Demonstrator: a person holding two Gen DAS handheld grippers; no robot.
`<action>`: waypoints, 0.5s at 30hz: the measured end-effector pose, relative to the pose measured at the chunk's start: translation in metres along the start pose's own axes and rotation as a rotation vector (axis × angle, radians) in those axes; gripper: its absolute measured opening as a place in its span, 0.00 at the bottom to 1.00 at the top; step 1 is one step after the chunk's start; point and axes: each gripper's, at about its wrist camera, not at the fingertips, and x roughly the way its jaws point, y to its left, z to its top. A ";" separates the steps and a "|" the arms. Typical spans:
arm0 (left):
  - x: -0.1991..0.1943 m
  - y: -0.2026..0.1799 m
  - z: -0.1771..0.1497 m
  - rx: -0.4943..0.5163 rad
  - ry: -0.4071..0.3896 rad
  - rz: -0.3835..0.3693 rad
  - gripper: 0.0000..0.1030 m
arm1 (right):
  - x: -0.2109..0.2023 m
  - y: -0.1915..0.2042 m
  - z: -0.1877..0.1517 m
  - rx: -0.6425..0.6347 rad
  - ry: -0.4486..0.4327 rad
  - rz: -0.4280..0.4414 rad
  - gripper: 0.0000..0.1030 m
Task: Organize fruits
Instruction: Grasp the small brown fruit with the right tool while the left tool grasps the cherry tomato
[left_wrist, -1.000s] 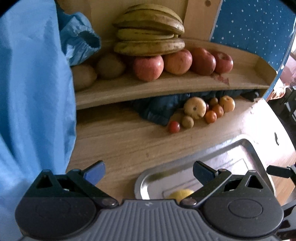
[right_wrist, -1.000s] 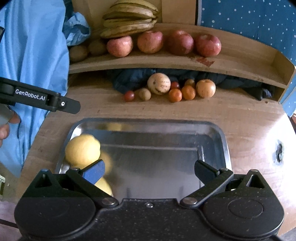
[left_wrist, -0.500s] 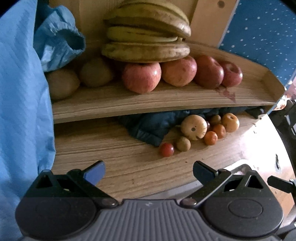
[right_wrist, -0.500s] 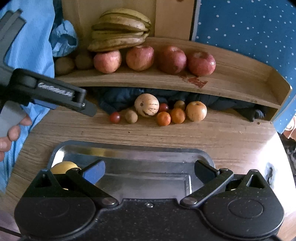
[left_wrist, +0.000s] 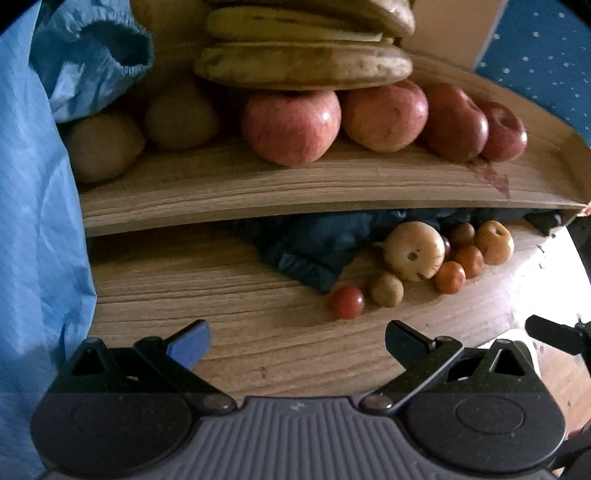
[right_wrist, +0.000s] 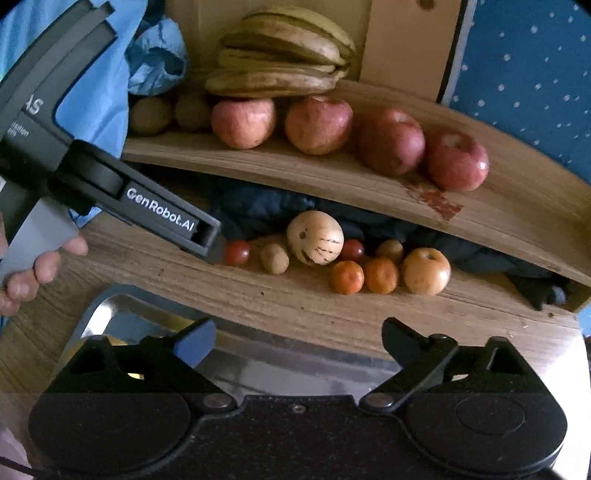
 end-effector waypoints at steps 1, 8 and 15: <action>0.002 0.000 0.001 -0.007 0.005 0.002 1.00 | 0.004 -0.003 0.001 0.009 0.001 0.010 0.90; 0.018 -0.002 0.009 -0.029 0.043 0.003 0.99 | 0.029 -0.014 0.007 0.000 0.000 0.072 0.77; 0.030 -0.003 0.014 -0.051 0.075 -0.002 0.95 | 0.044 -0.014 0.012 -0.005 0.009 0.136 0.64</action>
